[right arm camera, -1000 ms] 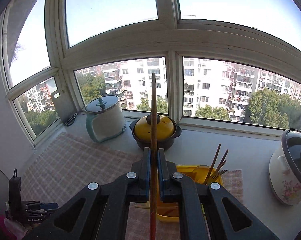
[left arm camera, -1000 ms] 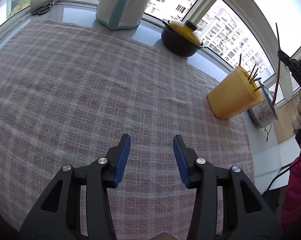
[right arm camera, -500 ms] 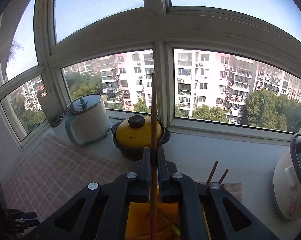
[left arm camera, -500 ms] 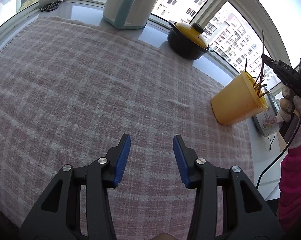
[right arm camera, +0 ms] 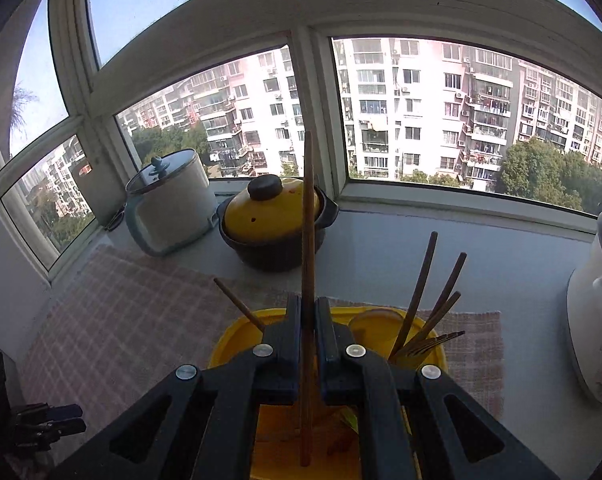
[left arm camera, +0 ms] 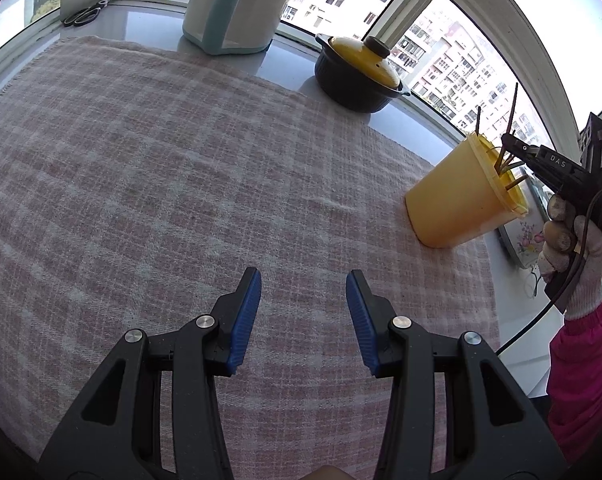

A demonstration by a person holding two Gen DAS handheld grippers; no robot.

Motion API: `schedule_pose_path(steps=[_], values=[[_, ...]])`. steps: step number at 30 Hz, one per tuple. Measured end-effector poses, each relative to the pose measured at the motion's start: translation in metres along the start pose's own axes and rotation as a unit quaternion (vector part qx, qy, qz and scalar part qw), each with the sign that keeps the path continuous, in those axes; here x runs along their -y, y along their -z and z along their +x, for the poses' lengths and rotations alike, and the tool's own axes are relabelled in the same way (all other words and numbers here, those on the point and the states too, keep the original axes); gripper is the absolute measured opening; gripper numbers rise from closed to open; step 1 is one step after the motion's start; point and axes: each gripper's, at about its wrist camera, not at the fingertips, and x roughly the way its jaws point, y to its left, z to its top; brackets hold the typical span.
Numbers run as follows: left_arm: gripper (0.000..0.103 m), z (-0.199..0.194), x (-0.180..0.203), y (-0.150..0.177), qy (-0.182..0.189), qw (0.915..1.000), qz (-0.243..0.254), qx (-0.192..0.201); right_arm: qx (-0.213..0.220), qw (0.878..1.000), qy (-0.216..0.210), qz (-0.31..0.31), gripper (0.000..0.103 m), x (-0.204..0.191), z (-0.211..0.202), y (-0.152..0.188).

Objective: Organize utensils

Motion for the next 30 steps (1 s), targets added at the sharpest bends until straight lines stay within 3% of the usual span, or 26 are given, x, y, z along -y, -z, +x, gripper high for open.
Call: schedule_pose_path(steps=[3,5,12,14,19,23,26,30], values=[[0.045,0.001,0.006,-0.001,0.005,1.0,0.008,0.0,-0.004,1.0,0.009,0.004,0.012,0.001,-0.005,0.005],[0.045,0.001,0.011,-0.002,0.008,0.9999,0.015,0.001,-0.005,1.0,0.012,0.013,0.033,0.002,-0.009,0.008],[0.045,-0.007,0.032,-0.008,0.015,0.9984,0.053,0.013,-0.016,0.999,0.028,0.022,0.035,-0.005,-0.032,0.023],[0.045,-0.009,0.039,-0.009,0.018,0.9977,0.063,0.016,-0.015,0.999,0.035,0.023,0.047,-0.008,-0.041,0.028],[0.045,-0.019,0.058,-0.011,0.025,0.9947,0.095,0.03,-0.009,0.998,0.047,0.029,0.052,-0.015,-0.065,0.039],[0.045,-0.029,0.073,-0.011,0.031,0.992,0.113,0.046,0.0,0.998,0.061,0.03,0.068,-0.021,-0.084,0.048],[0.045,-0.036,0.085,-0.013,0.031,0.9895,0.128,0.059,0.005,0.997,0.072,0.031,0.074,-0.025,-0.098,0.055],[0.066,-0.05,0.099,-0.015,0.031,0.9849,0.149,0.083,0.014,0.996,0.082,0.033,0.084,-0.033,-0.115,0.06]])
